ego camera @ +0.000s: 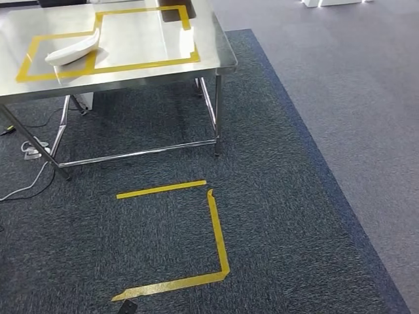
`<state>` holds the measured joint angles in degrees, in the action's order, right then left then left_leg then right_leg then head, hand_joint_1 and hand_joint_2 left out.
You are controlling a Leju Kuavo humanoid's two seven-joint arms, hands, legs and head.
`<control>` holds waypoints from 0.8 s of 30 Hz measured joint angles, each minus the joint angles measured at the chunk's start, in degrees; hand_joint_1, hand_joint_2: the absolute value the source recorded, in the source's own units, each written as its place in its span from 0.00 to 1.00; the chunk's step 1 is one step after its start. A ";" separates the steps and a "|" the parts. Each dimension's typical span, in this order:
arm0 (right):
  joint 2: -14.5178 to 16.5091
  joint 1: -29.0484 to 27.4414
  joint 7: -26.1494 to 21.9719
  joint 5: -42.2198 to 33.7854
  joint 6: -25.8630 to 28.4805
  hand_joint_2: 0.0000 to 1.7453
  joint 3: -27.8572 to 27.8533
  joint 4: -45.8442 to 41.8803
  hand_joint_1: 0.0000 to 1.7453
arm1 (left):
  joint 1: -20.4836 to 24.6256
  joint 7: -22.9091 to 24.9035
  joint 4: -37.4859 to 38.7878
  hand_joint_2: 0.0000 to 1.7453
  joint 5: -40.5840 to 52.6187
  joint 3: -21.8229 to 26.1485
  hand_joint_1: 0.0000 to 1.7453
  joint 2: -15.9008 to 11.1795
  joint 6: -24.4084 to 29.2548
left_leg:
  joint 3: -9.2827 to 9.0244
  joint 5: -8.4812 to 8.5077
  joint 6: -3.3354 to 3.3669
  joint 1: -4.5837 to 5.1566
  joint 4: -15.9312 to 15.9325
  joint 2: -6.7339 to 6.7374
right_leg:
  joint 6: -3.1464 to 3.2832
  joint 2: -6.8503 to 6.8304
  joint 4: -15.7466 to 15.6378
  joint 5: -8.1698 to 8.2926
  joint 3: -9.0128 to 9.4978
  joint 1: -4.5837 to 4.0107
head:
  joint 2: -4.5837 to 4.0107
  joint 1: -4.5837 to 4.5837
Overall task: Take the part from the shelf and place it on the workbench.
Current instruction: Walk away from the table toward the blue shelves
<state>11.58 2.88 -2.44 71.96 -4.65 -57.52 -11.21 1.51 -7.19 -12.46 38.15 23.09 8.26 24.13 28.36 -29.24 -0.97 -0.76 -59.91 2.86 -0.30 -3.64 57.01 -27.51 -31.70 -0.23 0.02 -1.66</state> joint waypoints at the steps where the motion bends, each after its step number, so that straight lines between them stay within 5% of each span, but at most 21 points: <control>1: 0.00 0.04 -0.03 0.12 0.00 0.00 0.02 0.00 0.00 | 0.02 -0.01 0.00 0.00 0.09 0.03 0.00 0.07 0.01 | -0.32 -0.75 0.51 0.17 1.40 -0.21 | -0.33 -0.55 0.27 0.25 -0.42 -0.07 | 0.00 0.01; 4: -0.01 0.21 -0.02 0.54 0.02 0.00 0.27 0.00 0.00 | -0.24 0.15 0.00 0.00 0.36 0.14 0.00 0.14 0.00 | 0.38 -0.90 2.08 0.01 2.52 -1.44 | -1.28 -0.06 1.83 -0.72 -1.91 0.05 | 0.00 -0.05; 7: -0.02 0.08 0.07 0.81 0.02 0.00 0.58 0.00 0.00 | -0.37 0.30 0.00 0.00 0.50 0.21 0.00 0.30 -0.27 | 1.40 0.14 3.16 0.27 2.55 -2.61 | -1.74 2.84 11.42 -6.39 -6.01 0.20 | 0.00 -0.08; 9: -0.02 -0.01 0.19 0.91 0.02 0.00 0.71 0.00 0.00 | -0.39 0.54 0.00 0.00 0.58 0.23 0.00 0.35 -0.50 | 2.03 0.72 3.41 0.70 2.52 -3.58 | -1.48 3.38 16.58 -7.99 -7.87 0.17 | 0.00 -0.07; 11: -0.02 -0.06 0.23 0.99 0.03 0.00 0.87 0.00 0.00 | -0.43 0.84 0.00 0.00 0.62 0.25 0.00 0.38 -0.63 | 2.36 1.17 3.51 1.17 2.52 -4.73 | -0.66 3.92 13.28 -5.51 -5.58 -0.01 | 0.00 -0.05; 13: -0.14 -0.04 0.24 1.10 0.04 0.00 0.96 -0.01 0.00 | -0.30 0.99 0.00 0.00 0.75 0.25 0.00 0.49 -0.79 | 2.59 1.54 3.51 1.49 2.49 -5.92 | 0.77 6.22 5.24 -2.29 -0.95 -0.28 | 0.00 0.05; 16: -0.41 0.00 0.31 1.35 0.05 0.00 1.08 -0.04 0.00 | -0.05 1.10 0.00 0.00 1.13 0.24 0.00 0.73 -1.16 | 3.44 2.22 2.78 1.25 2.39 -7.58 | 1.87 8.11 -0.01 -1.43 2.01 -0.49 | 0.00 0.17; 18: -0.36 0.01 0.34 1.48 0.05 0.00 1.24 -0.03 0.00 | -0.20 1.19 0.00 0.00 1.40 0.23 0.00 0.75 -1.39 | 3.98 2.43 2.08 1.17 2.21 -8.08 | 1.75 6.82 -1.00 -1.00 2.28 -0.32 | 0.00 0.17; 20: -0.29 -0.04 0.33 1.54 0.07 0.00 1.37 -0.03 0.00 | -0.28 1.24 0.00 0.00 1.64 0.23 0.00 0.66 -1.54 | 5.15 0.50 1.42 1.24 -0.43 -6.43 | 1.65 5.32 -1.97 -0.41 2.57 0.11 | 0.00 0.53; 23: -0.26 -0.16 0.33 1.62 0.06 0.00 1.41 -0.03 0.00 | -0.13 1.28 0.00 0.00 1.86 0.23 0.00 0.56 -1.74 | 9.28 -4.91 0.22 0.61 -10.41 -3.91 | 1.66 2.73 -2.10 -0.27 2.41 0.21 | 0.00 0.93; 24: -0.26 -0.19 0.33 1.65 0.05 0.00 1.42 -0.02 0.00 | -0.19 1.30 0.00 0.00 1.91 0.23 0.00 0.54 -1.80 | 10.06 -5.54 -0.16 0.34 -12.57 -3.63 | 1.63 1.86 -2.03 -0.29 2.31 0.24 | 0.00 0.93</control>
<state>11.32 2.69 -2.10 73.60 -4.60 -56.11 -11.23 1.32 -5.89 -12.46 40.06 23.32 8.79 22.33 38.41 -34.78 -1.12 -0.42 -72.49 -0.77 1.33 -1.77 54.98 -27.79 -29.39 0.01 0.02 -0.72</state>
